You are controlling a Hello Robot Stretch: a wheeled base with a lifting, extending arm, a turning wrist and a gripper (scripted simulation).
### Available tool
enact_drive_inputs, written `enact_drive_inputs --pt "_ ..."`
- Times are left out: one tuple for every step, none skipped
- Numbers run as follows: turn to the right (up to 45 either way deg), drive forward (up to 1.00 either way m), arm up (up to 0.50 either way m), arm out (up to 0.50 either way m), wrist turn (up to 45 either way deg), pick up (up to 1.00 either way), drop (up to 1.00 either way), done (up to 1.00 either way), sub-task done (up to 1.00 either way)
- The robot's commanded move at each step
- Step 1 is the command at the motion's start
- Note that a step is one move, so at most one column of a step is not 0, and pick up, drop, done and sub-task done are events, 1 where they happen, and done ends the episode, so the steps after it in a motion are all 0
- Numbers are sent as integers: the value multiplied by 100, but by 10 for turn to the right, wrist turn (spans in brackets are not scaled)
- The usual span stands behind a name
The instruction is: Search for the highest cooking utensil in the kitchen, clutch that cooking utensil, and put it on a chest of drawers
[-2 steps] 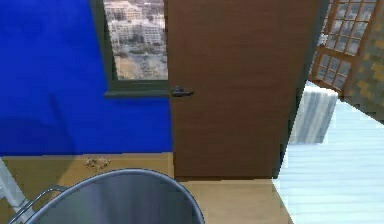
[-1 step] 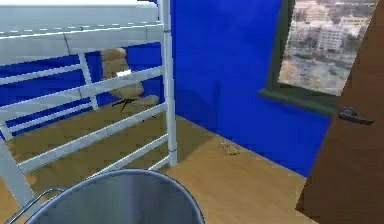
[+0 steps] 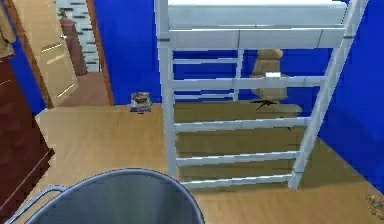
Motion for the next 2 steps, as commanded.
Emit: enact_drive_inputs --pt "0 25 0 0 0 0 0 0 0" --pt "-450 0 0 0 0 0 0 0 0"
